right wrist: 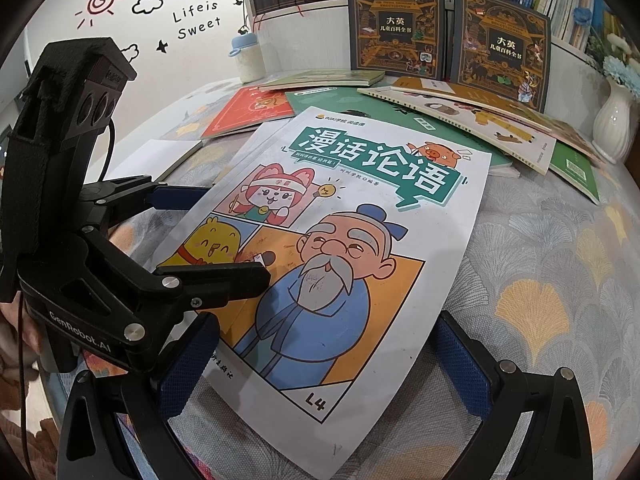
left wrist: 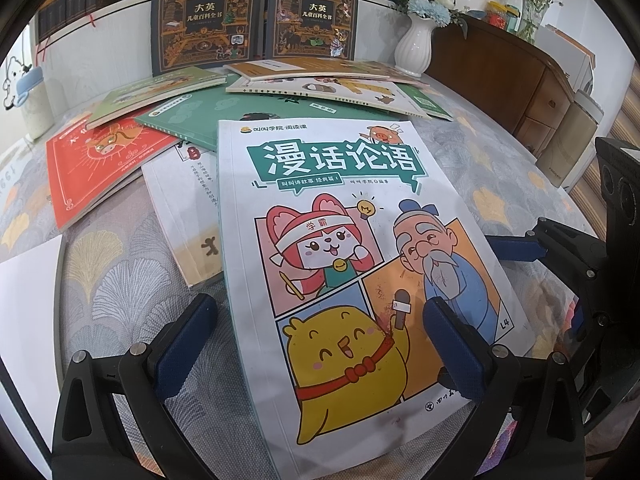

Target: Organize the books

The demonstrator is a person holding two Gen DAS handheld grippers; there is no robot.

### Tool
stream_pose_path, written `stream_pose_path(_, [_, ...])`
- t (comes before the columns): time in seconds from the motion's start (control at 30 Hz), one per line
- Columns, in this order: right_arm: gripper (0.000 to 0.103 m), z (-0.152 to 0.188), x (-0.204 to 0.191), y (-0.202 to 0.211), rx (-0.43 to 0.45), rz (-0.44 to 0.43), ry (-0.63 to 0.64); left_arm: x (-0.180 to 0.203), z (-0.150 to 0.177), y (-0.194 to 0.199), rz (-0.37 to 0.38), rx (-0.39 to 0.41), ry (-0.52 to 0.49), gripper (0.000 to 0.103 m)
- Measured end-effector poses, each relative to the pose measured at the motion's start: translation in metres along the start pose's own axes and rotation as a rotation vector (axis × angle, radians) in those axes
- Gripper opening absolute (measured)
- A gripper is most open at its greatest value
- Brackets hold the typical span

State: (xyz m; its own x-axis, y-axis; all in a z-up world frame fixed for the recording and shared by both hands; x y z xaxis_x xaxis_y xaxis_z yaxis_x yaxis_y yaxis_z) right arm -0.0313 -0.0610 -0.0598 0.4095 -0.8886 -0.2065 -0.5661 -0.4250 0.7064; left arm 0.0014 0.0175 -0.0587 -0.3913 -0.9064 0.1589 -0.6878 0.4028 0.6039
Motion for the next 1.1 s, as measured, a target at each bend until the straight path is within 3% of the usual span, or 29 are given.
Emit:
stream_pose_path(0.2, [0.103, -0.002, 0.002, 0.000, 0.008, 0.027, -0.038, -0.001, -0.003, -0.005, -0.053, 0.000, 0.038, 0.103])
stream_pose_path(0.3, [0.103, -0.004, 0.005, 0.004, 0.021, -0.024, -0.090, 0.000, -0.004, 0.000, -0.001, -0.017, 0.062, 0.100])
stream_pose_path(0.33, [0.102, -0.006, 0.006, 0.007, 0.027, -0.057, -0.124, 0.000, -0.006, 0.004, 0.040, -0.007, 0.082, 0.088])
stream_pose_path(0.37, [0.102, -0.008, 0.011, 0.011, 0.038, -0.105, -0.196, -0.006, -0.008, 0.008, 0.043, -0.004, 0.102, 0.072])
stream_pose_path(0.43, [0.096, -0.013, 0.029, 0.018, 0.058, -0.238, -0.397, -0.018, -0.007, 0.009, 0.035, -0.023, 0.114, 0.051])
stream_pose_path(0.5, [0.089, -0.015, 0.040, 0.019, 0.052, -0.325, -0.478, -0.026, -0.008, 0.009, 0.079, -0.031, 0.152, 0.045])
stream_pose_path(0.53, [0.080, -0.016, 0.046, 0.018, 0.049, -0.345, -0.486, -0.029, -0.009, 0.009, 0.092, -0.037, 0.169, 0.042])
stream_pose_path(0.57, [0.073, -0.017, 0.050, 0.016, 0.045, -0.339, -0.494, -0.030, -0.009, 0.008, 0.101, -0.042, 0.181, 0.041])
stream_pose_path(0.73, [0.068, -0.020, 0.052, 0.008, 0.032, -0.331, -0.465, -0.032, -0.008, 0.006, 0.118, -0.045, 0.212, 0.040])
stream_pose_path(0.8, [0.060, -0.020, 0.051, 0.004, 0.034, -0.311, -0.442, -0.031, -0.008, 0.006, 0.110, -0.042, 0.199, 0.040])
stream_pose_path(0.93, [0.025, -0.015, 0.067, -0.001, 0.056, -0.257, -0.448, -0.031, -0.007, 0.007, 0.106, -0.022, 0.199, 0.040])
stream_pose_path(1.03, [0.022, -0.012, 0.075, -0.001, 0.081, -0.277, -0.499, -0.031, -0.008, 0.007, 0.090, -0.011, 0.194, 0.041])
stream_pose_path(1.1, [0.024, -0.014, 0.072, 0.001, 0.082, -0.238, -0.461, -0.031, -0.008, 0.008, 0.079, -0.005, 0.199, 0.040])
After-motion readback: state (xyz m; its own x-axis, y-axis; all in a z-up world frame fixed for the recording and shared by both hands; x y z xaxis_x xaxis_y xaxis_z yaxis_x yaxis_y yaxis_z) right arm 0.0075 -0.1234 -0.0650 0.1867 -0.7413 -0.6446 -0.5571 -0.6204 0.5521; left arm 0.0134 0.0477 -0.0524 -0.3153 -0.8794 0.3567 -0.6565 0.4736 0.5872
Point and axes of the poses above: each gripper's, at about its wrist camera, not at the fingertips, and y roughly against the way its jaws point, x to its right, z to its underside, the point moved 9 cm from there along -y, roughly the way its jaws point, and after that the axes turned 14 degrees about x, right-handed, at the moved point
